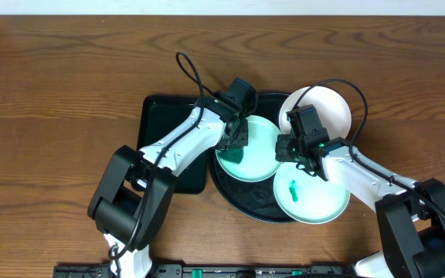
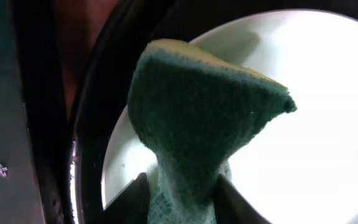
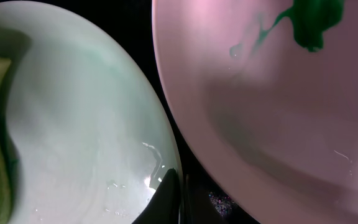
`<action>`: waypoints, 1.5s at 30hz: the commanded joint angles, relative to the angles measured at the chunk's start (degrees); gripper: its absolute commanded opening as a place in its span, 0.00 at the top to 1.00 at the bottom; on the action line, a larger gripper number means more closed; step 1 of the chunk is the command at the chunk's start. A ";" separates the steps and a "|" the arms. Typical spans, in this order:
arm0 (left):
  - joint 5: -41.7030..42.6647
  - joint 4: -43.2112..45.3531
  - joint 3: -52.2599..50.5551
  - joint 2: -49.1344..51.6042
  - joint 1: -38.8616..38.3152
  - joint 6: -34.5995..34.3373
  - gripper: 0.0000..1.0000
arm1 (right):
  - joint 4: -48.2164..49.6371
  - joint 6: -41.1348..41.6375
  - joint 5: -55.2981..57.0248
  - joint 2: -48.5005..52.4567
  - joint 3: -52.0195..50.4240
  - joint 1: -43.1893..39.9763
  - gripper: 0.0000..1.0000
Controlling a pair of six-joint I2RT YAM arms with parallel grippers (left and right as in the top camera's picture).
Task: Clean dirty plates on tray and stack at the side
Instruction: 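Scrub the mint-green plate's surface with the sponge in the left gripper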
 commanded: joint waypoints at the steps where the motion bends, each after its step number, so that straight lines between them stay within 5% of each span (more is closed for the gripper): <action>1: -2.03 -1.18 -0.66 -0.81 0.28 0.26 0.74 | -0.04 0.42 0.96 -0.42 -0.09 0.20 0.97; 13: -1.84 -1.16 -3.21 0.22 -0.04 0.24 0.59 | -0.07 0.39 0.96 -0.42 -0.09 0.20 0.97; 19: -1.84 1.46 -5.11 0.55 -0.70 0.24 0.92 | -0.07 0.39 0.96 -0.42 -0.09 0.20 0.97; 45: 2.54 11.39 -12.37 0.59 -1.01 -1.49 0.93 | -0.02 0.39 -0.37 -0.42 -0.09 0.22 0.99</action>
